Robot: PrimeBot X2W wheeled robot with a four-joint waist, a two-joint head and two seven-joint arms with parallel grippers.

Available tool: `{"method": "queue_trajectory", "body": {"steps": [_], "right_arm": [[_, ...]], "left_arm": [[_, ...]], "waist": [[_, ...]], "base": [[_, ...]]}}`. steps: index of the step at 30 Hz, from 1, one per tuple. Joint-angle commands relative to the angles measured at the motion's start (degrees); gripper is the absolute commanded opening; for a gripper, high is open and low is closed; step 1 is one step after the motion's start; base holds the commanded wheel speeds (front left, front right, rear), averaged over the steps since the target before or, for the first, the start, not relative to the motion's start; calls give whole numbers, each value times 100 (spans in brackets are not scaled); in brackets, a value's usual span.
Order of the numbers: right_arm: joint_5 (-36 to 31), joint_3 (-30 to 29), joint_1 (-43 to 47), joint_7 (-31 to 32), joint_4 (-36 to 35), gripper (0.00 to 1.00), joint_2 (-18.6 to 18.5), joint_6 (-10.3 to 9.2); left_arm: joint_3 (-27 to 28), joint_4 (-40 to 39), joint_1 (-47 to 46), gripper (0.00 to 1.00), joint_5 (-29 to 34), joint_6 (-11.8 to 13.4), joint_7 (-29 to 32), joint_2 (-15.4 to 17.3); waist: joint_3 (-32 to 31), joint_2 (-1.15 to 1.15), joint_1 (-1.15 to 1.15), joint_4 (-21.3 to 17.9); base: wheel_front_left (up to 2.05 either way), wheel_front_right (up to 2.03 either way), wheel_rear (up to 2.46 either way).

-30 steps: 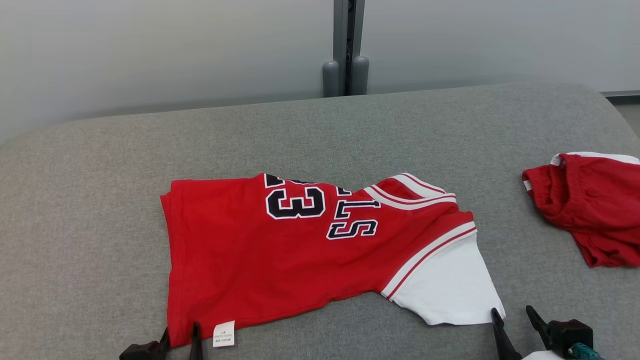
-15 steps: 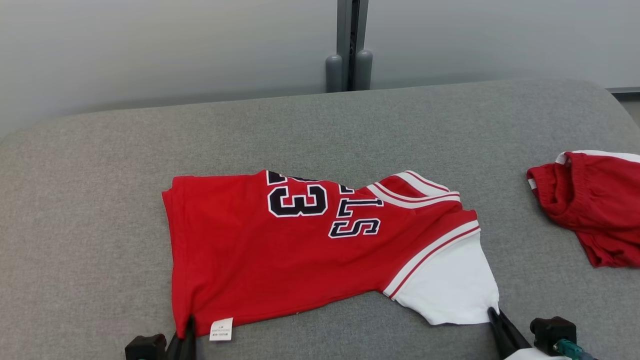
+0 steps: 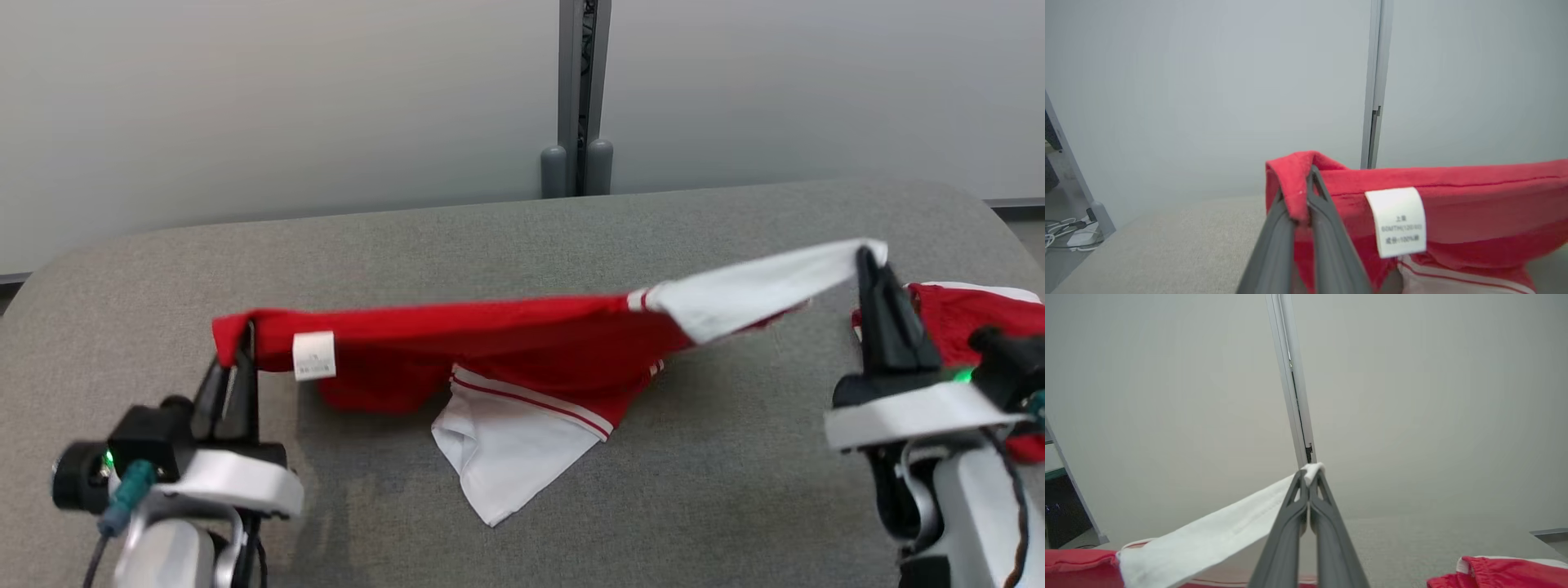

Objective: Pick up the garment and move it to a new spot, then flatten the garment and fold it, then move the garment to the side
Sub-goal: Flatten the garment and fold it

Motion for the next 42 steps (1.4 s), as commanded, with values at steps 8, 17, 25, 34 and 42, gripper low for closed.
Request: {"method": "queue_trajectory", "body": {"steps": [8, 17, 25, 34, 42], "right_arm": [[-50, 4, -1556, 0, -562, 0, -535, -2], [-163, 176, -3061, 1, -194, 0, -933, -2], [-844, 213, -4757, 1, 900, 0, -1092, -3], [-1844, -213, -6637, 1, 1325, 0, -1112, -9], [-1823, -264, -6376, 1, 1590, 0, -964, -8]], "left_arm": [[41, -238, -1577, 0, 382, -374, 1, 757], [-206, 128, -3165, 0, 447, -542, 514, 1289], [-540, 1278, -4685, 0, 768, -430, 355, 1383], [-636, 2156, -6441, 0, 981, -96, 8, 1371], [-551, 2379, -6246, 0, 649, -86, 4, 1187]], "waist": [[-226, 0, 0, 49], [22, 0, 0, 135], [1252, 0, 0, 252], [2115, 0, 0, 266], [2437, 0, 0, 159]], "base": [[0, 0, 0], [0, 0, 0], [0, 0, 0], [0, 0, 0], [0, 0, 0]]}}
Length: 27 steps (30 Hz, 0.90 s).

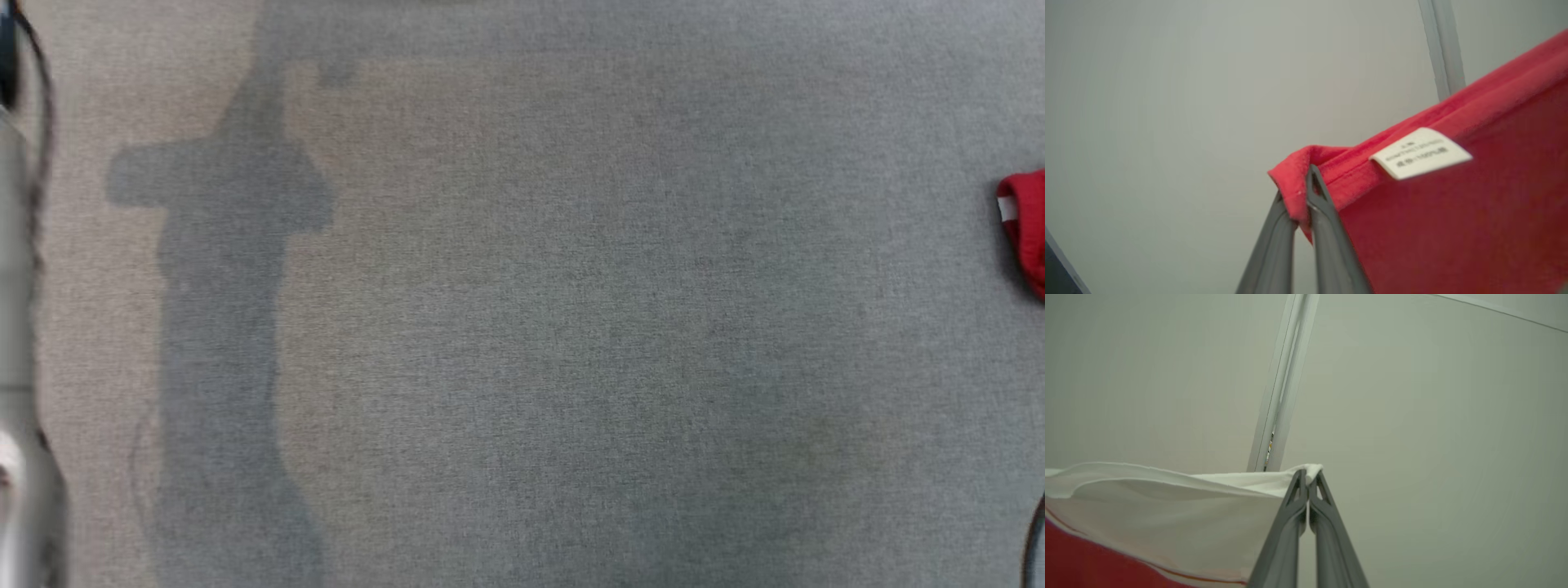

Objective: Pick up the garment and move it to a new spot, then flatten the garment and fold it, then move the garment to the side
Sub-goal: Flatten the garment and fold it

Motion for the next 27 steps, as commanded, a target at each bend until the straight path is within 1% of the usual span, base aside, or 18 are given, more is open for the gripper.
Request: {"method": "queue_trajectory", "body": {"steps": [1, 4, 5, 9, 10, 11, 13, 16, 17, 18, 20, 23, 27], "right_arm": [[132, -65, 237, 1, 73, 0, -47, -16], [432, -28, 951, 0, 110, 0, 22, -16], [549, 10, 1256, 0, 95, 0, 45, -16], [1021, -47, 2466, -2, -124, 0, 115, -15], [1117, -6, 2832, -1, -170, 0, 146, -15], [1304, 5, 3534, 1, -293, 0, 210, -14], [1433, 115, 4184, 0, -421, 0, 234, -10], [1603, 162, 5080, 0, -551, 0, 293, -10], [1690, 142, 5361, 0, -576, 0, 341, -10], [1716, 195, 5633, 0, -584, 0, 364, -10], [1795, 233, 6080, 0, -611, 0, 418, -10], [1848, 255, 6724, 0, -612, 0, 494, -10], [1859, 231, 7411, 0, -530, 0, 576, -10]], "left_arm": [[42, 74, 215, 0, -82, 13, 5, -50], [133, 282, 766, 0, -265, 50, 4, -225], [180, 302, 978, 0, -347, 93, 4, -329], [256, 375, 1933, 0, -513, 96, 3, -697], [336, 323, 2178, 0, -581, 137, 3, -779], [321, 329, 2740, 0, -576, 88, 2, -923], [338, 315, 3250, 0, -576, 80, 2, -1012], [511, 296, 3899, 0, -681, 164, 2, -1119], [460, 319, 4137, 0, -625, 100, 2, -1161], [459, 288, 4346, 0, -609, 99, 3, -1199], [538, 290, 4749, 0, -662, 102, 3, -1235], [702, 255, 5323, 0, -768, 190, 4, -1305], [810, 203, 6046, 0, -843, 198, 4, -1345]], "waist": [[62, 0, 0, -57], [178, 0, 0, -80], [207, 0, 0, -76], [204, 0, 0, -72], [172, 0, 0, -68], [66, 0, 0, -66], [-74, 0, 0, -77], [-351, 0, 0, -114], [-467, 0, 0, -130], [-570, 0, 0, -145], [-801, 0, 0, -174], [-1220, 0, 0, -214], [-1825, 0, 0, -271]], "base": [[0, 0, 0], [0, 0, 0], [0, 0, 0], [0, 0, 0], [0, 0, 0], [0, 0, 0], [0, 0, 0], [0, 0, 0], [0, 0, 0], [0, 0, 0], [0, 0, 0], [0, 0, 0], [0, 0, 0]]}}
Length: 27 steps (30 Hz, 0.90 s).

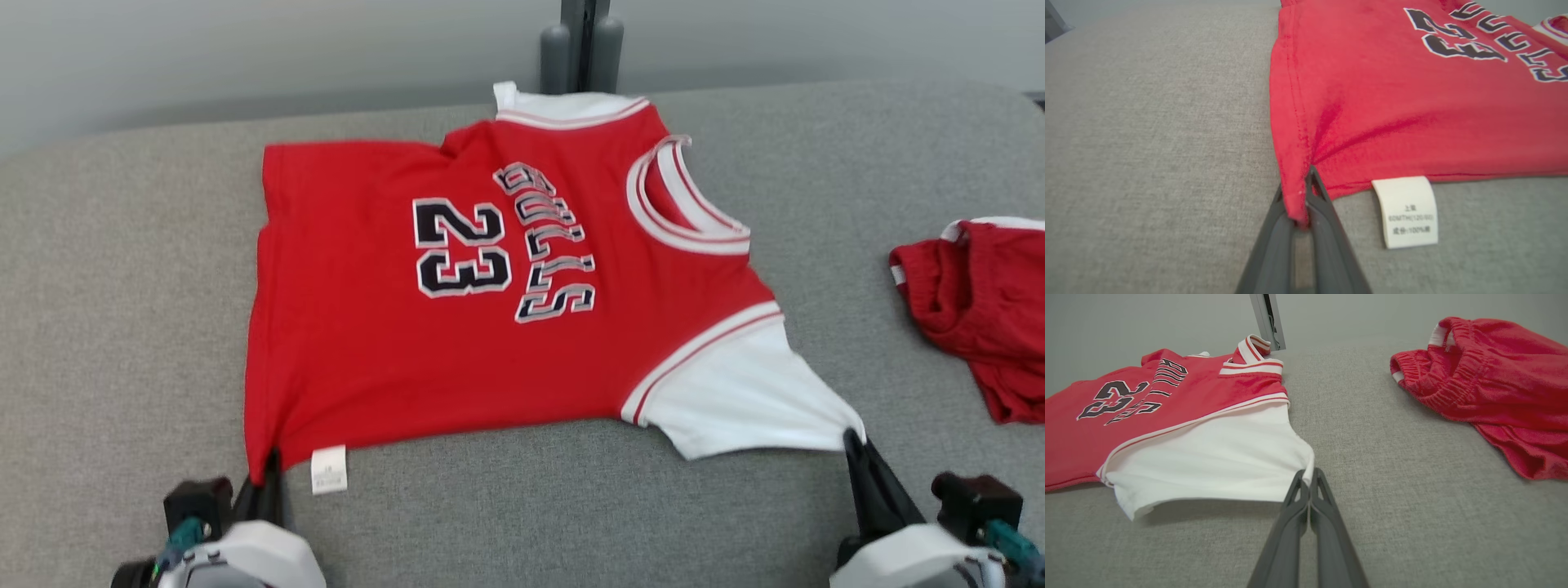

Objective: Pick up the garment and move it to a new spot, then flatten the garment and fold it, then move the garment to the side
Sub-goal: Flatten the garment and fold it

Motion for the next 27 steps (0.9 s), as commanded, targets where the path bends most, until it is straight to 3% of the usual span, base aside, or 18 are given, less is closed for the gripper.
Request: {"method": "queue_trajectory", "body": {"steps": [1, 16, 21, 27], "right_arm": [[31, -56, 202, -1, 37, 0, -43, -4], [20, 378, 1623, -1, 39, 0, -121, -4], [64, 327, 1800, -1, -278, 0, -129, -4], [99, 209, 1307, -2, -783, 0, -53, -4]], "left_arm": [[68, 38, 304, 0, -54, 37, 7, 45], [-63, -430, 2065, 0, -381, 69, 5, 26], [-16, -747, 2176, 0, -352, 68, 4, 24], [-32, -1293, 1819, 0, -247, -45, 4, 19]], "waist": [[-581, 0, 0, -88], [-1541, 0, 0, -152], [-1603, 0, 0, -111], [-1483, 0, 0, -26]], "base": [[0, 0, 0], [0, 0, 0], [0, 0, 0], [0, 0, 0]]}}
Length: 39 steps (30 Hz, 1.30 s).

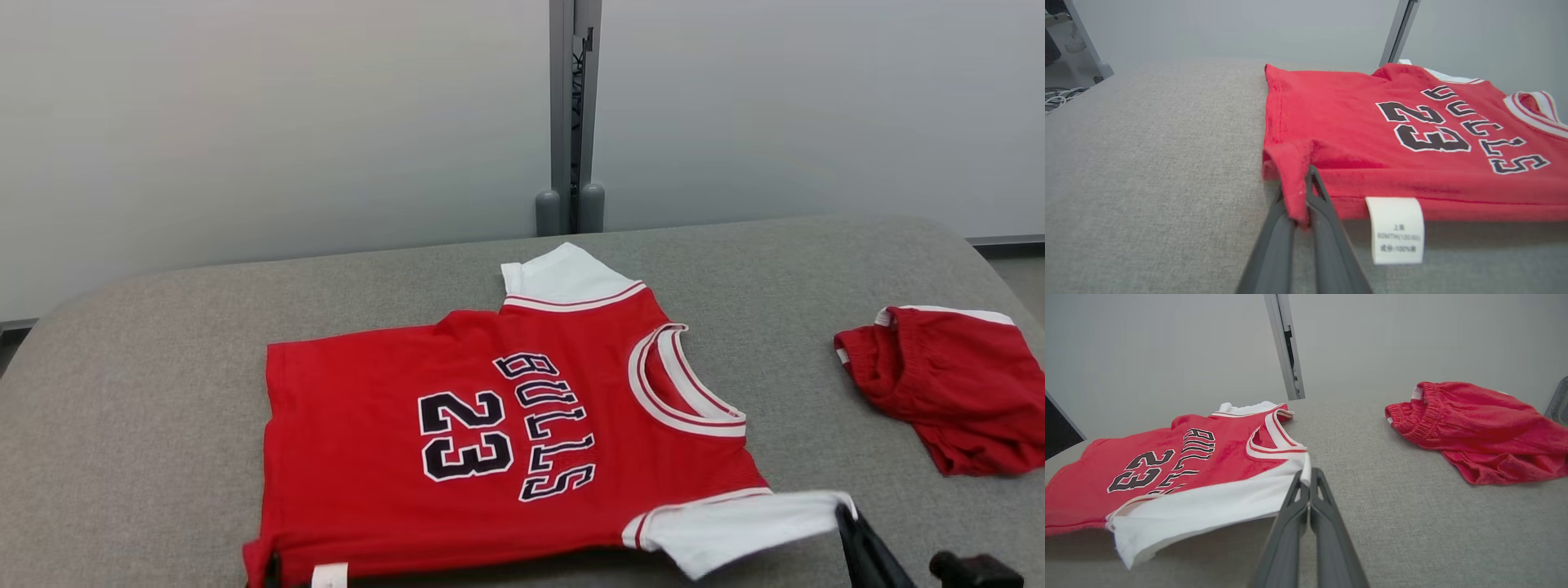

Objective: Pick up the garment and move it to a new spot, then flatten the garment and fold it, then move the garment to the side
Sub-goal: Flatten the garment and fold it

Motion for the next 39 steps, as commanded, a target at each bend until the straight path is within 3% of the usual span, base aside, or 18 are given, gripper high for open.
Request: {"method": "queue_trajectory", "body": {"steps": [1, 5, 13, 25, 26, 27, 28, 29, 39], "right_arm": [[18, -42, -260, -1, -67, 0, -21, -4], [-43, 6, -967, -1, 72, 0, -49, -3], [-348, 313, -2350, -1, 1099, 0, -166, -3], [-609, 47, -3383, 0, 1912, 0, -109, -3], [-653, 44, -3463, -1, 2007, 0, -97, -3], [-657, 1, -3554, 0, 2066, 6, -78, -3], [-690, -28, -3630, -1, 2099, 34, -65, -3], [-737, -73, -3693, -1, 2122, 100, -53, -3], [-885, -366, -3160, 0, 1686, 100, 100, -3]], "left_arm": [[-11, -98, -229, 0, 53, -37, 0, 35], [-94, -42, -697, 0, 79, -47, 1, 35], [-318, 667, -1605, 0, 70, 63, 0, 34], [-492, 985, -2498, 0, 41, 91, 0, 35], [-496, 971, -2568, 15, 46, 121, 0, 33], [-490, 949, -2627, 46, 73, 156, 0, 36], [-482, 948, -2657, 100, 66, 180, 0, 36], [-480, 920, -2676, 100, 54, 210, 0, 36], [-634, 385, -2098, 100, -163, 498, 0, 32]], "waist": [[89, 0, 0, 54], [284, 0, 0, 134], [716, 0, 0, 301], [1406, 0, 0, 494], [1455, 0, 0, 498], [1501, 0, 0, 502], [1536, 0, 0, 508], [1568, 0, 0, 509], [1567, 0, 0, 529]], "base": [[0, 0, 0], [0, 0, 0], [0, 0, 0], [0, 0, 0], [0, 0, 0], [0, 0, 0], [0, 0, 0], [0, 0, 0], [0, 0, 0]]}}
